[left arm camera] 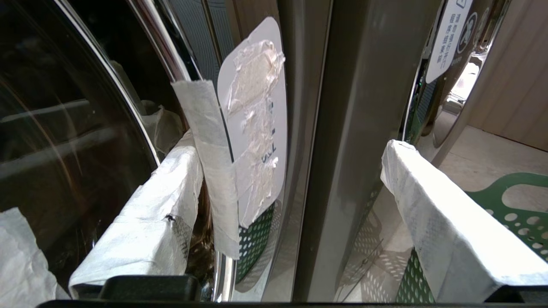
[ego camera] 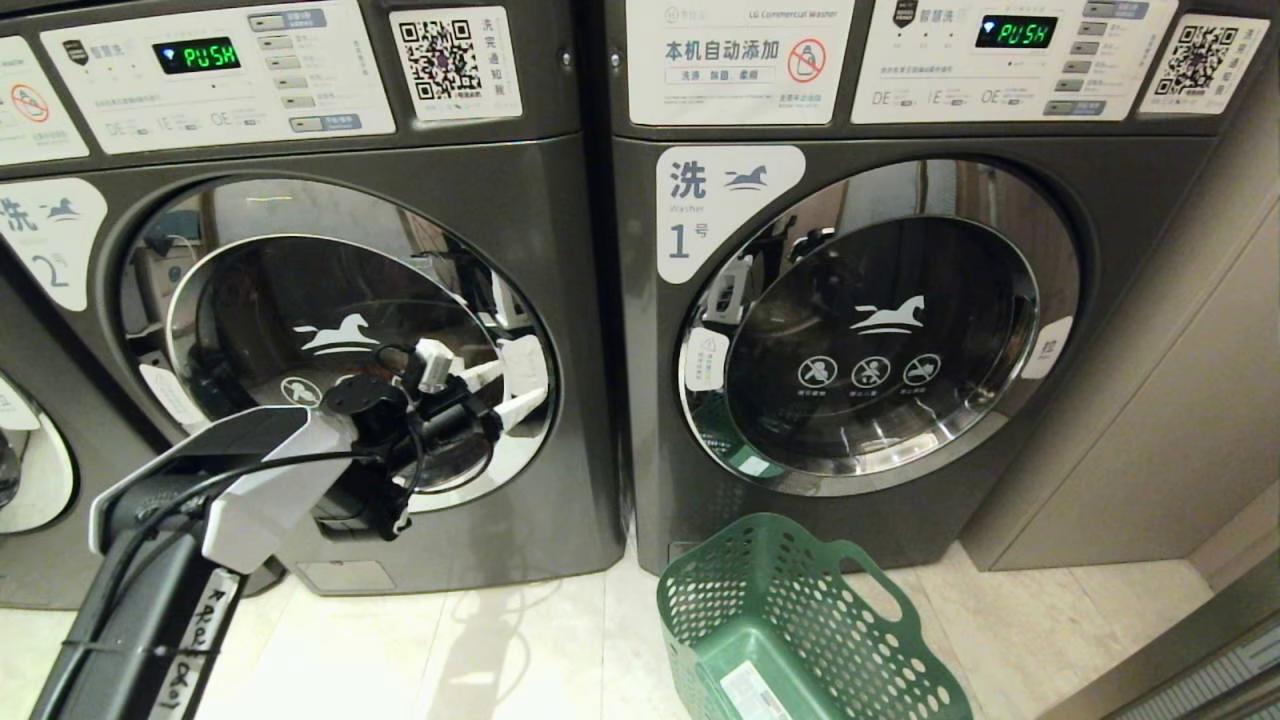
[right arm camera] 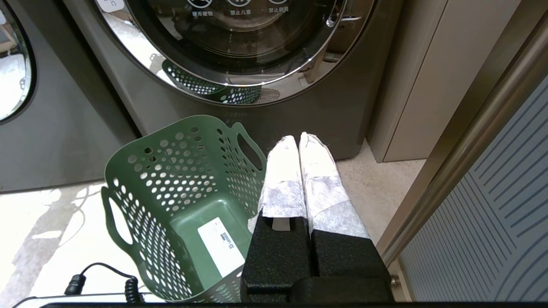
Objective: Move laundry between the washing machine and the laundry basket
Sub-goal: Open the lid of the washing machine
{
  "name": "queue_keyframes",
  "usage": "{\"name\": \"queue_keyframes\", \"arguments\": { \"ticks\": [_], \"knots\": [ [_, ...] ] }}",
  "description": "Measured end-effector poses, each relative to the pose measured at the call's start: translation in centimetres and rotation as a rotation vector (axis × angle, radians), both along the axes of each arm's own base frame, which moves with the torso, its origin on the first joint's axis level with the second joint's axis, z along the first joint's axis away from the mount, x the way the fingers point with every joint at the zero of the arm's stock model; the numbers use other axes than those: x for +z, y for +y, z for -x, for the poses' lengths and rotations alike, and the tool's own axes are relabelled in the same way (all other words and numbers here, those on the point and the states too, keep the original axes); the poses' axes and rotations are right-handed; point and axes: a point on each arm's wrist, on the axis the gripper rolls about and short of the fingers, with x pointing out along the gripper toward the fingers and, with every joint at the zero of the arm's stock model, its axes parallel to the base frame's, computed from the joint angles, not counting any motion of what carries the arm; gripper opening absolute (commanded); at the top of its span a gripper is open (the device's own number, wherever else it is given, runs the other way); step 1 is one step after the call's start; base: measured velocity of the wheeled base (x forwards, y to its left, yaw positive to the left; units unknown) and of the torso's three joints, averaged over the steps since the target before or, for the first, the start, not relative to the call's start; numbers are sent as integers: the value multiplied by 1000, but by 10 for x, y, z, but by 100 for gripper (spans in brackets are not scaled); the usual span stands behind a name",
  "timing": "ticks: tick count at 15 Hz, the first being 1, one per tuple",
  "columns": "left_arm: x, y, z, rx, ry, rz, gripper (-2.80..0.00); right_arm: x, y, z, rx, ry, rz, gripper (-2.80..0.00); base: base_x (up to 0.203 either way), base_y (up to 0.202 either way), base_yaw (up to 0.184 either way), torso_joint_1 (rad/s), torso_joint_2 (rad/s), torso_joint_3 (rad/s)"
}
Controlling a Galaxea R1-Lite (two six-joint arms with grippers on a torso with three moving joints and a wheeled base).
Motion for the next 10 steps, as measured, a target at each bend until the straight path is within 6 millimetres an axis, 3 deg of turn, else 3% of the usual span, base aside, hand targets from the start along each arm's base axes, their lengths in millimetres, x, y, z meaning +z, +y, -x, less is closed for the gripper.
{"name": "queue_keyframes", "arguments": {
  "ticks": [10],
  "knots": [
    [-8, -10, -2, -29, 54, -8, 0, 0, 0, 0, 0, 0, 0, -280, 0, 0, 0, 0, 0, 0]
  ]
}}
